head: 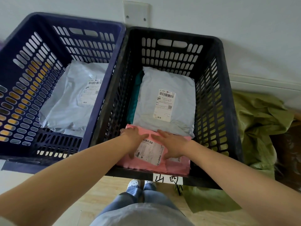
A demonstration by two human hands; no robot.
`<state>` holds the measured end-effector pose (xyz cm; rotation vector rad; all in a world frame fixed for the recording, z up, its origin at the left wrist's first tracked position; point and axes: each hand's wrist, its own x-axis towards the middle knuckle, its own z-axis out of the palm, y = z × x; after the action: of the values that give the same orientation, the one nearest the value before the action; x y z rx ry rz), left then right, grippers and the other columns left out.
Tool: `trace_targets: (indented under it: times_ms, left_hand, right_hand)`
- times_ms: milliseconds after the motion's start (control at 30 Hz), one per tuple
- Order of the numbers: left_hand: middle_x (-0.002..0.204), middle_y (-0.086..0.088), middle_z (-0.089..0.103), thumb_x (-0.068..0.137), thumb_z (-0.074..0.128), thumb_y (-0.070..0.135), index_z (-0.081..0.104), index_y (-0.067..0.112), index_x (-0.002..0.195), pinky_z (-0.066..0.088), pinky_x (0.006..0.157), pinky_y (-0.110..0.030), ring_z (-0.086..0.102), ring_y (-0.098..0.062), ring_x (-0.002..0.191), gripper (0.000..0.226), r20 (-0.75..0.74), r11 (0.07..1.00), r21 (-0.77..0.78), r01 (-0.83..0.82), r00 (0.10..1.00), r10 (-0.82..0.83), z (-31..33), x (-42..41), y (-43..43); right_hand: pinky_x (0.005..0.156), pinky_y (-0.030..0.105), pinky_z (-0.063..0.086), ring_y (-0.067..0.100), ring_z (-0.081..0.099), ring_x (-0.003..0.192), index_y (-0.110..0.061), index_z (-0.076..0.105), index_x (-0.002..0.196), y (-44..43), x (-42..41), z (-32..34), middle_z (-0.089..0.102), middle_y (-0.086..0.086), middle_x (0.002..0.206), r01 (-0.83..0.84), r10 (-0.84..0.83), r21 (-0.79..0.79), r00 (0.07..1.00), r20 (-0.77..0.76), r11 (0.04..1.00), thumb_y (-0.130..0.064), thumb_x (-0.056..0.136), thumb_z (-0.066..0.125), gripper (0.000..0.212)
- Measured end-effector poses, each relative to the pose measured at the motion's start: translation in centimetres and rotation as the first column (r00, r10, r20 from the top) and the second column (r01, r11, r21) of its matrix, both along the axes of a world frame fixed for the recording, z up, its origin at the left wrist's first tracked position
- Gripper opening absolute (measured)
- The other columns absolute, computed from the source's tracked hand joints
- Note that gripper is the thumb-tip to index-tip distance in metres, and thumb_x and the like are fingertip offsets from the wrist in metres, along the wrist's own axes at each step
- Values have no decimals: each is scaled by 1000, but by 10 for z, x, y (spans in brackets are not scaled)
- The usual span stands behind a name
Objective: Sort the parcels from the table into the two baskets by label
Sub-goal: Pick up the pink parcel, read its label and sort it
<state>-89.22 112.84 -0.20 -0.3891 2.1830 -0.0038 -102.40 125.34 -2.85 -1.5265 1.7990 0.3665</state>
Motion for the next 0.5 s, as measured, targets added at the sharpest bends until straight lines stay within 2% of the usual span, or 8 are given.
trace_targets:
  times_ms: [200,267,400,500]
  left_hand:
    - [159,-17,9,80,77,30,-3,36,153,42,105,-48,33,-35,137,109,96,991,133,-33,995,20,-1,-6,-5]
    - [158,-15,13,80,77,30,0,35,154,42,104,-43,37,-32,135,107,89,986,164,-18,996,4,0,-7,-9]
    - [144,-6,42,78,78,29,26,26,147,46,96,-36,48,-24,124,86,-22,979,201,-26,999,31,3,-13,-15]
    - [135,-3,52,87,68,31,34,21,143,48,87,-34,54,-22,118,66,-101,983,176,-48,993,67,11,-18,-16]
  right_hand:
    - [118,45,21,20,2,150,-38,-4,153,1,-3,-3,-16,-5,161,-32,30,78,999,34,996,-34,82,74,105]
    - [118,43,22,22,9,149,-36,1,154,0,-4,1,-11,-4,162,-3,-1,72,998,59,997,-34,84,72,99]
    - [116,36,27,21,27,144,-26,19,154,-7,-11,9,16,-1,161,227,-217,-37,960,175,973,-32,88,68,82]
    - [115,31,27,21,31,142,-21,24,153,-10,-17,15,27,1,158,392,-362,-103,903,231,914,-31,89,68,78]
